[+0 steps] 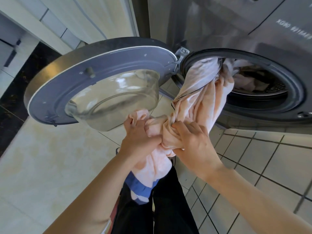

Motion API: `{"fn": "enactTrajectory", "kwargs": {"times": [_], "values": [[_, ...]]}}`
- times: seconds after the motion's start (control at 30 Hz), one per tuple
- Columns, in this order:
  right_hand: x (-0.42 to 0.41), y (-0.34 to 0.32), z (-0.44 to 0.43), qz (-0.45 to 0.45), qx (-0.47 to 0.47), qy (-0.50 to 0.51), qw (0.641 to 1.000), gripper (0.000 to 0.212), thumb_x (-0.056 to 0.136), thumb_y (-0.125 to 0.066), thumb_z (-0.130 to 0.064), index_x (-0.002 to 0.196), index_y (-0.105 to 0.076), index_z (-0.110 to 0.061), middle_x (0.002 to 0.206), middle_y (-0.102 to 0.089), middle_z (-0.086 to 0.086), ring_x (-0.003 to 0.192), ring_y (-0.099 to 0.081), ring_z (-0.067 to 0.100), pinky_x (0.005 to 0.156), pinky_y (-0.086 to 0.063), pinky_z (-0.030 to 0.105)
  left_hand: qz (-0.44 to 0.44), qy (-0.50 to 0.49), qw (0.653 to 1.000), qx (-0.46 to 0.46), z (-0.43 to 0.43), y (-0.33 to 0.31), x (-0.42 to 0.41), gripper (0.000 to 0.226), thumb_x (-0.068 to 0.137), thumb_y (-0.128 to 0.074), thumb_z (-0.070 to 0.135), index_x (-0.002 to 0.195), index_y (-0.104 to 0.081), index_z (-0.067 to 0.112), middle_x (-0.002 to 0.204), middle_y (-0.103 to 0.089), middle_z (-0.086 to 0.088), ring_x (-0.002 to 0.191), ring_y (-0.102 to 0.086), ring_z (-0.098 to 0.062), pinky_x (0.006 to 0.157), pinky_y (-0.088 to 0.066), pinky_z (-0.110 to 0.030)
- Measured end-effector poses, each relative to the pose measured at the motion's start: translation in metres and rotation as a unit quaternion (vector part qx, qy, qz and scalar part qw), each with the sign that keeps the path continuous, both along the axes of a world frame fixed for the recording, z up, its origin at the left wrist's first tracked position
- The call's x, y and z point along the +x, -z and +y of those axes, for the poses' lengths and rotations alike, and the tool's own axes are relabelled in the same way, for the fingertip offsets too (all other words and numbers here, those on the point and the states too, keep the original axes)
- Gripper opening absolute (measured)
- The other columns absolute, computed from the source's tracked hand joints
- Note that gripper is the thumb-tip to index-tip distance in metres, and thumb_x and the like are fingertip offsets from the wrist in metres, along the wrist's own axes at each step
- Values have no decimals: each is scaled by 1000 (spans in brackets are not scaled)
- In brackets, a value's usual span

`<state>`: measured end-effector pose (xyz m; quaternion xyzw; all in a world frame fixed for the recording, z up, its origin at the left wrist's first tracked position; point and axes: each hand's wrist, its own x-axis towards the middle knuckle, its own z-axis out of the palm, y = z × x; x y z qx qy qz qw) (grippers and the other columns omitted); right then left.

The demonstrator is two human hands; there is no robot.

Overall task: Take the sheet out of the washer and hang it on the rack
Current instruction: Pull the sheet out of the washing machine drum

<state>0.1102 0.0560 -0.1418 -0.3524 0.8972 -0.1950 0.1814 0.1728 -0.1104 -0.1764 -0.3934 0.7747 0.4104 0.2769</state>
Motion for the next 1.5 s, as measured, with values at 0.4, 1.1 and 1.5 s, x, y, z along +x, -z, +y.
{"fn": "enactTrajectory", "kwargs": {"times": [0.4,1.1,1.5], "values": [[19,-2,0,-39,-148,0,988,73,59,-64,19,119,-34,-8,110,-52,3,92,-47,17,90,-44,40,-20,-230,972,37,20,-7,-21,132,22,-56,93,142,-27,45,143,-4,23,83,-31,-5,75,-31,-28],[20,-2,2,-34,-153,-103,982,53,62,-60,21,108,-59,-7,108,-63,7,105,-55,22,95,-42,32,159,-223,961,37,15,-6,6,41,71,-70,25,97,-51,50,136,-16,13,88,-50,4,77,-48,-23],[-78,29,-2,45,117,-261,957,113,66,-77,-20,150,-3,-37,160,-4,-1,146,4,30,113,-11,59,217,-133,965,-58,4,-11,28,38,68,-71,9,99,-57,27,141,-22,2,93,-34,33,71,-30,9]]}}
